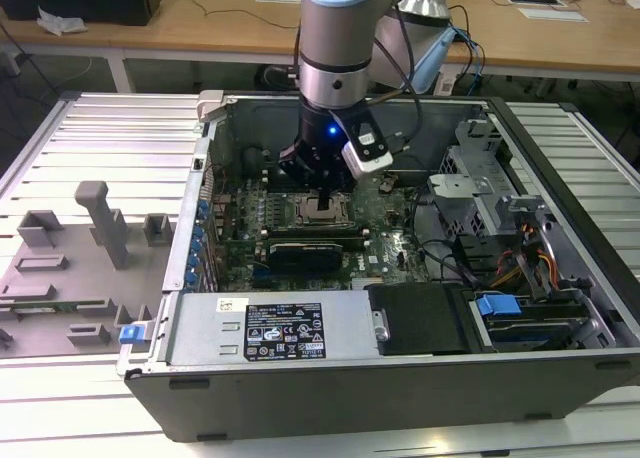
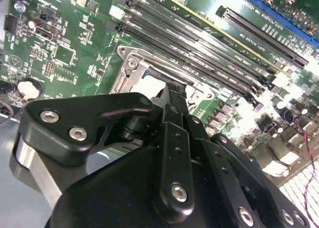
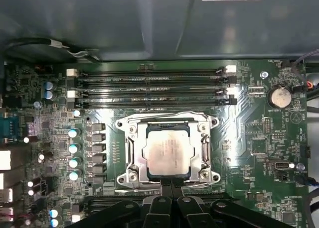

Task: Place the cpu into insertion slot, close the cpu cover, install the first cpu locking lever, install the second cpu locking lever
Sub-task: 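Install the second cpu locking lever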

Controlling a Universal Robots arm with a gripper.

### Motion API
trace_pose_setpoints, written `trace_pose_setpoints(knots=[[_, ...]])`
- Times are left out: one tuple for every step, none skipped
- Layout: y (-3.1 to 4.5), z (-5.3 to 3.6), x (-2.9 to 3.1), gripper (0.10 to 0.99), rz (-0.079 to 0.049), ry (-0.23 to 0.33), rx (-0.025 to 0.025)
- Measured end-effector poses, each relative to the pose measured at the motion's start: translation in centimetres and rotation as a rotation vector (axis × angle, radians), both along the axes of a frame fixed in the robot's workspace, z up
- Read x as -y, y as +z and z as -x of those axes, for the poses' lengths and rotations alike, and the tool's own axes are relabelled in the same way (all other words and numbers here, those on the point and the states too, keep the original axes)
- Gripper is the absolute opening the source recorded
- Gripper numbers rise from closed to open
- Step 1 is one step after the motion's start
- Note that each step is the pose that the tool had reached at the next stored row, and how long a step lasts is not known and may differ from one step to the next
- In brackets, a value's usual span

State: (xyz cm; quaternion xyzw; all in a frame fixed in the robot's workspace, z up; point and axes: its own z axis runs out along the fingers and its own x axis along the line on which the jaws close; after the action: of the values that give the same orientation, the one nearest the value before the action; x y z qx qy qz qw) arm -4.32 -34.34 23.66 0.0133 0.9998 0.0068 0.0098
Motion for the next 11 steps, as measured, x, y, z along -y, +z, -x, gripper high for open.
trace_pose_setpoints(knots=[[0.0,0.07,0.0,0.106,0.0,0.001,0.0058],[-0.01,0.12,-0.01,0.106,0.0,0.001,0.0083],[0.0,0.15,0.0,0.106,-0.001,0.002,0.0117],[-0.01,0.18,0.0,0.106,-0.003,0.003,0.0172],[-0.02,0.21,0.0,0.106,-0.006,0.006,0.0261],[-0.02,0.22,0.0,0.106,-0.008,0.008,0.0304],[-0.03,0.21,-0.02,0.106,-0.01,0.008,0.0322],[-0.03,0.21,-0.03,0.106,-0.016,0.008,0.0342],[-0.03,0.22,-0.04,0.106,-0.024,0.008,0.0359],[-0.03,0.23,-0.06,0.106,-0.033,0.007,0.0378],[-0.03,0.24,-0.1,0.106,-0.035,0.007,0.0384]])
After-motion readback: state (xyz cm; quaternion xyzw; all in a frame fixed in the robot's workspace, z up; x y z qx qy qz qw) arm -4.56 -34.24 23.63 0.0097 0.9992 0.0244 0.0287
